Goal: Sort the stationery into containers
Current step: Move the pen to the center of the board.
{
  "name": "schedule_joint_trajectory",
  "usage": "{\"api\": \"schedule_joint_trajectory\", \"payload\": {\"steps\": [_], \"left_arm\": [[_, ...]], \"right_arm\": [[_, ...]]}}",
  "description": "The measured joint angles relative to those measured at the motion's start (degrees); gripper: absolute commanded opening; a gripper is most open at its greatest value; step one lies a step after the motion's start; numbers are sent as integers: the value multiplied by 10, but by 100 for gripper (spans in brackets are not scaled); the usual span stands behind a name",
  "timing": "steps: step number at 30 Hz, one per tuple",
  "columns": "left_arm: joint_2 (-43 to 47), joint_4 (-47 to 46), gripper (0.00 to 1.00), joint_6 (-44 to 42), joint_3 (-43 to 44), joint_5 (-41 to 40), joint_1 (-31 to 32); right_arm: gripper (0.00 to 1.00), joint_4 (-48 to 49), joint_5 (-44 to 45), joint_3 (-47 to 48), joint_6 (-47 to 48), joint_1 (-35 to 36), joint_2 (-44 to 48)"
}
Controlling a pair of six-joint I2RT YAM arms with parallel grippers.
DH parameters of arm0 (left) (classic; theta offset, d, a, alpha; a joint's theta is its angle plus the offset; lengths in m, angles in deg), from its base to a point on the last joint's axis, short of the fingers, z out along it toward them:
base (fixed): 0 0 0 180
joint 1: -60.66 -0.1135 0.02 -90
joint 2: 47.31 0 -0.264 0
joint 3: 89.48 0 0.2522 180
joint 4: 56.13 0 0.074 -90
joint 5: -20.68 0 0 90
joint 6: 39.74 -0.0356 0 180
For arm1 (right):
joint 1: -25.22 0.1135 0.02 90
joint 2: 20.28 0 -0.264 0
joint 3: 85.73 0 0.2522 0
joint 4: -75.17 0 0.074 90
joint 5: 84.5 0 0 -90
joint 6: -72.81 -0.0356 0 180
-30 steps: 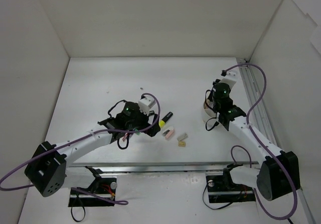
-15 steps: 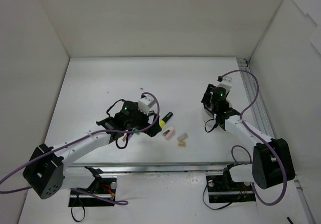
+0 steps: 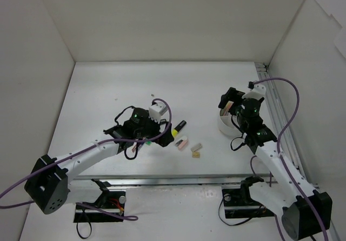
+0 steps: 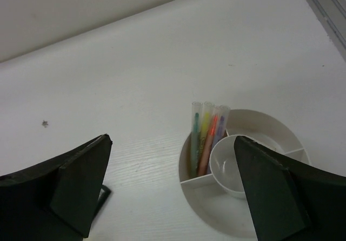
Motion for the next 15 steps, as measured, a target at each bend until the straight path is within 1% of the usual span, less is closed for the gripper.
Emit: {"api": "schedule_joint_trajectory", "payload": {"steps": [4, 9, 15], "left_arm": [[-13, 20, 100, 12, 12, -15, 0], [-48, 34, 100, 20, 37, -34, 0], [-72, 87, 100, 38, 78, -100, -3]], "right_arm": [[98, -30, -14, 1, 1, 0, 37], [98, -68, -32, 1, 0, 0, 47], [98, -102, -45, 1, 0, 0, 60]]}}
